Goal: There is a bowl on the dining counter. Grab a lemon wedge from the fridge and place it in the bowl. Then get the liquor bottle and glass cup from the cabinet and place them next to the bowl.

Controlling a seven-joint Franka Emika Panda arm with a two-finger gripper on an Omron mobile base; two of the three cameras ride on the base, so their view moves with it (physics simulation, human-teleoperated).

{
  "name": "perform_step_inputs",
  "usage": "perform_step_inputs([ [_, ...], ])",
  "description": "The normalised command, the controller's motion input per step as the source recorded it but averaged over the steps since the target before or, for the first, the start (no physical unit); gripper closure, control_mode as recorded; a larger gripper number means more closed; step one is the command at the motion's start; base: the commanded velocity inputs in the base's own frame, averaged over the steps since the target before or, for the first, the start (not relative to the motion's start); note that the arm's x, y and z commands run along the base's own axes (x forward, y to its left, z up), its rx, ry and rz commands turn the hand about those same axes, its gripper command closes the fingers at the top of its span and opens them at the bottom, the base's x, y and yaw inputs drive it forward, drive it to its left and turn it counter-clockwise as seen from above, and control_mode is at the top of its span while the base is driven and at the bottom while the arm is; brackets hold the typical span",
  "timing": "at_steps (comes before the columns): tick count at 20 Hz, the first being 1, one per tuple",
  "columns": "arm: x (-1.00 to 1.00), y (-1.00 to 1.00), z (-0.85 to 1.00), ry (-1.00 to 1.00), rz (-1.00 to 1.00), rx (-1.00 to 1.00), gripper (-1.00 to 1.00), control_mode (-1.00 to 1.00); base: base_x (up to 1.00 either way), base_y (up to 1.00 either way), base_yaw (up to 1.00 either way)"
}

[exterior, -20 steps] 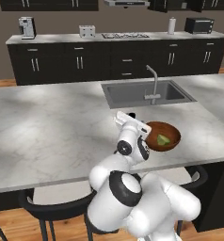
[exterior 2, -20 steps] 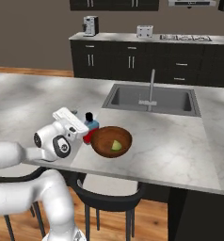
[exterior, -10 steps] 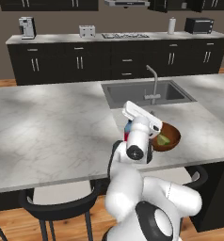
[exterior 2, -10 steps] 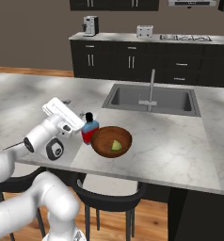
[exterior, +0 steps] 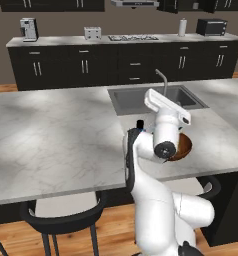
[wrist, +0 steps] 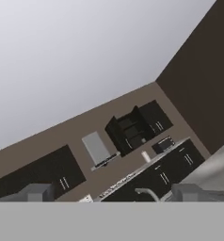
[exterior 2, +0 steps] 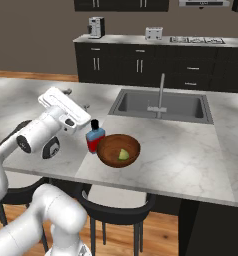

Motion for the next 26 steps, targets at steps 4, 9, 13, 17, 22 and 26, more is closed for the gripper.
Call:
perform_step_inputs([
  [4, -0.45, 0.00, 1.00, 0.13, 0.00, 0.00, -1.00, -1.00, 0.00, 0.00, 0.00],
  [9, -0.49, 0.00, 1.00, 0.24, 0.00, 0.00, -1.00, -1.00, 0.00, 0.00, 0.00],
  [13, -0.57, 0.00, 1.00, 0.37, 0.00, 0.00, -1.00, -1.00, 0.00, 0.00, 0.00],
  [17, -0.60, 0.00, 0.84, 0.51, 0.00, 0.00, -1.00, -1.00, 0.00, 0.00, 0.00],
  [22, -0.70, 0.00, -0.24, 0.47, 0.00, 0.00, -1.00, -1.00, 0.00, 0.00, 0.00],
  [26, -0.61, -0.06, -0.95, 0.26, 0.03, 0.00, -1.00, -1.00, 0.00, 0.00, 0.00],
])
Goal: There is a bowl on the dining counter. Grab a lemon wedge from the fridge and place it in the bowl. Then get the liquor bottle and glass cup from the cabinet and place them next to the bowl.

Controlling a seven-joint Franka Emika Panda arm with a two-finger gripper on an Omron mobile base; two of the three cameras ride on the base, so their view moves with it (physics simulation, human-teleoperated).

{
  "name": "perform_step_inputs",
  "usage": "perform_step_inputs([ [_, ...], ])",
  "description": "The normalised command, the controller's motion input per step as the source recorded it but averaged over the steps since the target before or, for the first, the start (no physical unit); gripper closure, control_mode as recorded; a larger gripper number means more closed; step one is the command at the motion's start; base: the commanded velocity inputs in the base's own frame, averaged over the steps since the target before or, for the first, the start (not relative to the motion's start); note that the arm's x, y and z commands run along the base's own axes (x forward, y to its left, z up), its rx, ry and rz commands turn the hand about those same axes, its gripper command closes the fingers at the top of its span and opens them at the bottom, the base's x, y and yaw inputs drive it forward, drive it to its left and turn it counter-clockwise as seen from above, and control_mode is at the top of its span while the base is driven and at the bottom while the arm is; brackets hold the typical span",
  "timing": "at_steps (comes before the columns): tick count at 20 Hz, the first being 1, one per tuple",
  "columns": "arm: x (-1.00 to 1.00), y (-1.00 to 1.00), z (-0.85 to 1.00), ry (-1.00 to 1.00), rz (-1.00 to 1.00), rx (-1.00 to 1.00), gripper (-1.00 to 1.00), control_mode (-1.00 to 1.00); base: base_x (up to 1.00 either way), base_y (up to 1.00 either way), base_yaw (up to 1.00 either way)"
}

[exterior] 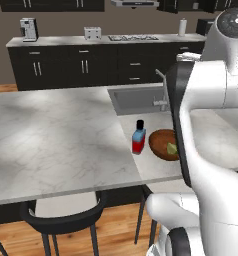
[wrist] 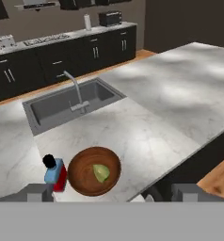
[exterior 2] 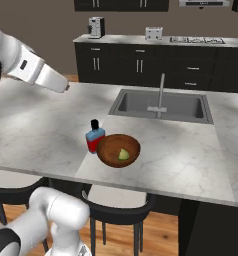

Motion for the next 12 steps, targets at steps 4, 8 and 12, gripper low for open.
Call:
perform_step_inputs([
  [4, -0.42, 0.00, -0.94, 0.09, 0.10, 0.00, -1.00, -1.00, 0.00, 0.00, 0.00],
  [8, -0.31, 0.00, -0.41, 0.06, 0.12, 0.00, -1.00, -1.00, 0.00, 0.00, 0.00],
  [12, -0.31, 0.00, -0.03, 0.08, 0.16, 0.01, -1.00, -1.00, 0.00, 0.00, 0.00],
])
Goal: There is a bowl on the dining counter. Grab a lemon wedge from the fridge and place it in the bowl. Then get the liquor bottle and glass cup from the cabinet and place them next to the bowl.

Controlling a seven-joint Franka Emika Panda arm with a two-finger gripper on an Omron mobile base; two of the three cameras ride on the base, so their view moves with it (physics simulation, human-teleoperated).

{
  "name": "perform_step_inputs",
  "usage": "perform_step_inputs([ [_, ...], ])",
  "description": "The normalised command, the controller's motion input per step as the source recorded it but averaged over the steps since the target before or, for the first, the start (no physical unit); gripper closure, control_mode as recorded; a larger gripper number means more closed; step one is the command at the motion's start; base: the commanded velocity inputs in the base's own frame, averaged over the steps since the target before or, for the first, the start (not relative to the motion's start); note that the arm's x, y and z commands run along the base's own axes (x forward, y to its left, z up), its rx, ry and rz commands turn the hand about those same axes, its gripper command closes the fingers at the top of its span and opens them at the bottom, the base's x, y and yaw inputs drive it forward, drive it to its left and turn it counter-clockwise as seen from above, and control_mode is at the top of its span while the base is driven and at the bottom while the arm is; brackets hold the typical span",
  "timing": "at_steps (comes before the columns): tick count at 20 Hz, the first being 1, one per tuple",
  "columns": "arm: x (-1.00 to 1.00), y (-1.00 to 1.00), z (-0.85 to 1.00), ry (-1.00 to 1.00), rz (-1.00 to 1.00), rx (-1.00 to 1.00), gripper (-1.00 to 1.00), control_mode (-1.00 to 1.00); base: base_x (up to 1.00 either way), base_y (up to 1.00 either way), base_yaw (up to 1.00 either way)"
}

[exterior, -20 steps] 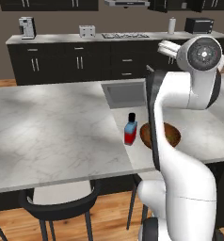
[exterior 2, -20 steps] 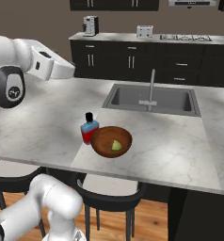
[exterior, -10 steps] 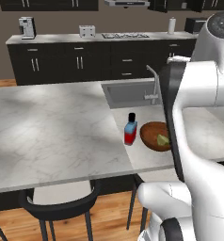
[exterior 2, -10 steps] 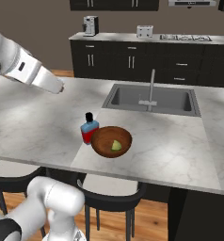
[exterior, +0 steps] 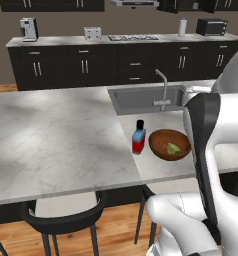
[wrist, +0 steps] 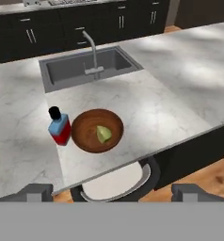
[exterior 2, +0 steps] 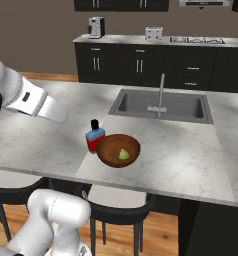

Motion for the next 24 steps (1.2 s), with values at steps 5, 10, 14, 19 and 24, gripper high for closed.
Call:
perform_step_inputs([
  [5, -0.04, 0.00, 0.00, 0.13, 0.23, 0.01, -1.00, -1.00, 0.00, 0.00, 0.00],
  [10, 0.00, 0.00, 0.00, 0.01, 0.16, 0.00, -1.00, -1.00, 0.00, 0.00, 0.00],
  [14, -0.02, -0.11, -0.03, 0.00, 0.01, 0.00, -1.00, -1.00, 0.00, 0.00, 0.00],
  [19, -0.13, -0.06, -0.03, 0.00, 0.00, 0.00, -1.00, 1.00, -0.49, -0.13, 0.00],
  [24, 0.00, 0.00, 0.00, 0.00, 0.00, 0.00, -1.00, 1.00, -0.92, -0.75, -0.11],
])
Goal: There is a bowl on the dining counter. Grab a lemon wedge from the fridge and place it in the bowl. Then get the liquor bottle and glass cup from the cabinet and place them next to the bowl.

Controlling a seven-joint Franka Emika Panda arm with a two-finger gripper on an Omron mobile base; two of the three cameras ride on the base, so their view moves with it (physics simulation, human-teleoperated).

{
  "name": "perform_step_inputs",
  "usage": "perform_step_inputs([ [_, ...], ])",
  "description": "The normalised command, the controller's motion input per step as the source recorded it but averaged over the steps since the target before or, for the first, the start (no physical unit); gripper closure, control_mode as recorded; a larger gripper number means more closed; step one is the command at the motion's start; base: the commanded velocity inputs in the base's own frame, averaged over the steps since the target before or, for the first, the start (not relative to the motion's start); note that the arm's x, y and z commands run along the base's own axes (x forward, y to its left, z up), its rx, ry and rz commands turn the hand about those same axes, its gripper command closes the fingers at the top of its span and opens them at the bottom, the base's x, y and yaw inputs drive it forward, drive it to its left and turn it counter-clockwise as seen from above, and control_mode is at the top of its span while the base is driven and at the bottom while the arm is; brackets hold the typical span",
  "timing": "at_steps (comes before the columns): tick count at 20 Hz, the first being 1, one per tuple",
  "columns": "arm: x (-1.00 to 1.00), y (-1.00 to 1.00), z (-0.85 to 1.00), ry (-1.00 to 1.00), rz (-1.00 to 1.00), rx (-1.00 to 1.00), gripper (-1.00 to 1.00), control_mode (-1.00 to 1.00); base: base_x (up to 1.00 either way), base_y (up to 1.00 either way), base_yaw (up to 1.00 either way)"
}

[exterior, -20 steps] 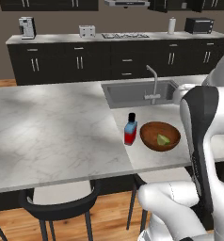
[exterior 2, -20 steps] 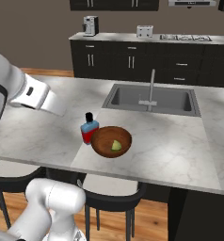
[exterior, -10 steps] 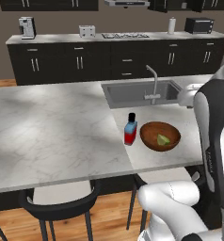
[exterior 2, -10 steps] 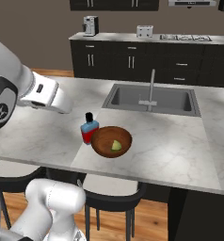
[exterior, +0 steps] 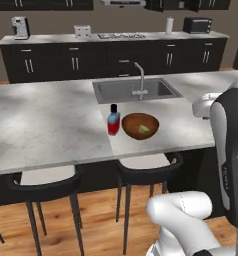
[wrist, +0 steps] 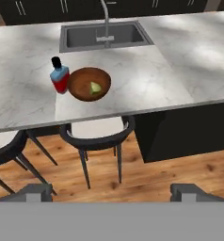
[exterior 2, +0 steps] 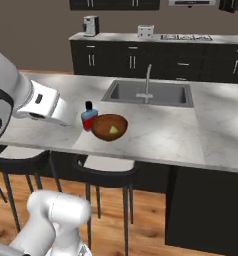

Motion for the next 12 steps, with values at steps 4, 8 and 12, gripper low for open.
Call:
perform_step_inputs([
  [4, 0.00, 0.00, 0.00, 0.00, 0.00, 0.00, -1.00, 1.00, -0.21, -1.00, -0.13],
  [8, 0.00, 0.00, 0.00, 0.00, 0.00, 0.00, -1.00, 1.00, 0.04, -1.00, -0.10],
  [12, 0.00, 0.00, 0.00, 0.00, 0.00, 0.00, -1.00, 1.00, 0.15, -1.00, -0.07],
])
